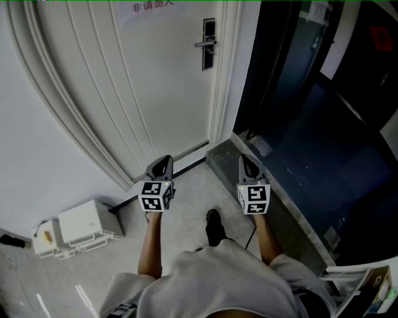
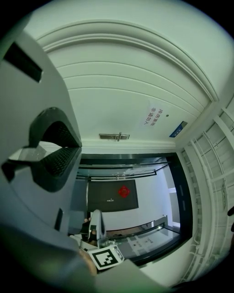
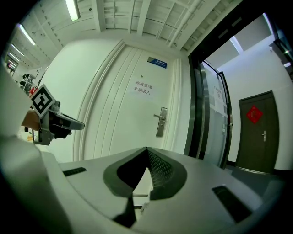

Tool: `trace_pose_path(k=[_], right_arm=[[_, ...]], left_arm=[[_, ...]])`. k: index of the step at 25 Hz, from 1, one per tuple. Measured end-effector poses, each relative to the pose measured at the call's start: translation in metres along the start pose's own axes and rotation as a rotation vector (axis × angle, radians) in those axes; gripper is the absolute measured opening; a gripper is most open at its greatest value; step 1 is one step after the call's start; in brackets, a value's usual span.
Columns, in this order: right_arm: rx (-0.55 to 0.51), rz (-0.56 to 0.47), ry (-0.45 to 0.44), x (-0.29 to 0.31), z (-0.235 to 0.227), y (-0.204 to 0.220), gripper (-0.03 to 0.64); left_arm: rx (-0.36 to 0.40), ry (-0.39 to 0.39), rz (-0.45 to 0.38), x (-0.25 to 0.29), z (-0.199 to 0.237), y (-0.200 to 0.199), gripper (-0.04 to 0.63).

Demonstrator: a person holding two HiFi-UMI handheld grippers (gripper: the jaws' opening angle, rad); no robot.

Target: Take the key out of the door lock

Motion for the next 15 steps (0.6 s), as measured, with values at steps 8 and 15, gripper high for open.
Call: trace_pose_path(k=[8,15], right_arm=[[0.021,0.006,-0.013,0.072,-0.012,0.018,0.023],[0.029,0.001,-0.045,0.166,-0.029,0.022,0.023]], left_arm=[[-0.001,-0.013,0.020,0.062,0.032,0.004,0.018],[0.001,-0.031,0.024,0.146,0.074,-0.012,0.018]])
Point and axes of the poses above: the fingertips, and each gripper's own axes: x forward along the fingers, z to its left, y out of its underside, the point moved 5 cm from there along -x, backward along the fingers, and after that the axes turned 13 degrees about y, right-handed, at the moved point
